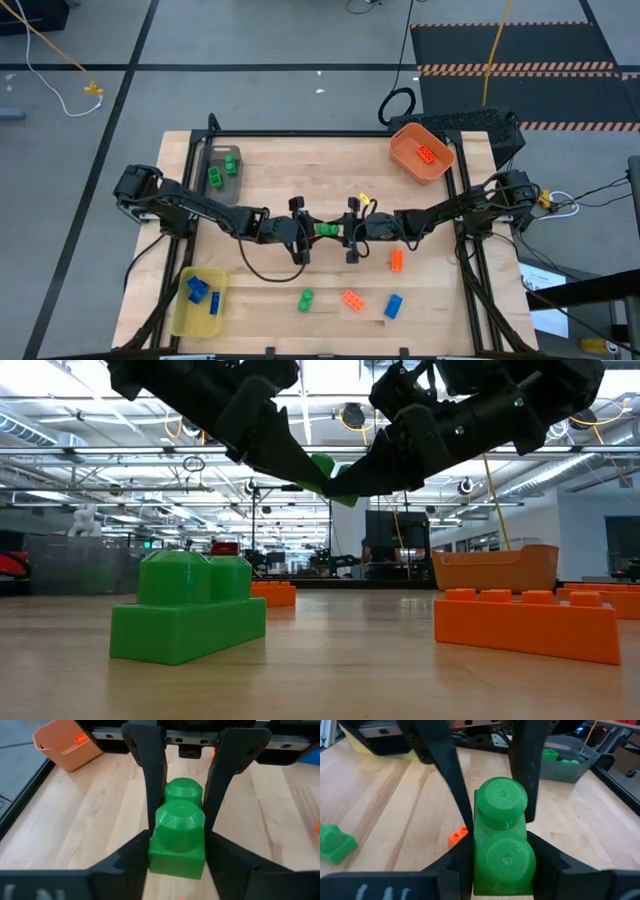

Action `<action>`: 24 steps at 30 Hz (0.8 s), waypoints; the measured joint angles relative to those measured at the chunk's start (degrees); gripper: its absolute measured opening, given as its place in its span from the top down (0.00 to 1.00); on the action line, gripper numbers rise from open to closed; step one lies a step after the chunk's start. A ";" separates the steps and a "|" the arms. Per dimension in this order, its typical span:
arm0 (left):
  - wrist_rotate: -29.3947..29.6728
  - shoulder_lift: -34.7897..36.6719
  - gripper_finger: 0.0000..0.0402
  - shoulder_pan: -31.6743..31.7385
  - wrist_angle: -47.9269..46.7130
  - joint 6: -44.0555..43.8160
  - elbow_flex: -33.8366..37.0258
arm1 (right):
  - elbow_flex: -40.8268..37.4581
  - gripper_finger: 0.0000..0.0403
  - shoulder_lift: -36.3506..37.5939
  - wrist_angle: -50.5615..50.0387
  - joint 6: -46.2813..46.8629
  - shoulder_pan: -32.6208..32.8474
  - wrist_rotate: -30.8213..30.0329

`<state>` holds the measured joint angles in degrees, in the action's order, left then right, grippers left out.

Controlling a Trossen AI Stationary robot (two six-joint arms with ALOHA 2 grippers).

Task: Sort & place blocks by color
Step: Put the green game piece into the black bin

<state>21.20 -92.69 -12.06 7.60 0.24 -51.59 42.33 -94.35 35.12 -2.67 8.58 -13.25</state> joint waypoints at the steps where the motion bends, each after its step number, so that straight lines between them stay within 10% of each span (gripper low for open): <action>1: -0.12 -0.29 0.60 -0.01 0.02 -0.23 0.00 | 0.01 0.70 0.00 -0.19 -0.19 -0.02 0.11; 11: -0.09 -0.33 0.66 0.00 -0.56 0.10 -0.05 | 0.01 0.63 -0.02 -0.64 -0.11 0.00 -0.21; 24: 15.65 16.48 0.66 3.50 -29.10 -5.89 -0.08 | 0.04 0.38 0.02 -6.23 0.34 -0.04 -6.25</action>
<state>36.86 -76.21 -8.56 -21.50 -5.66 -51.68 42.37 -94.32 28.88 -2.33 8.54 -19.51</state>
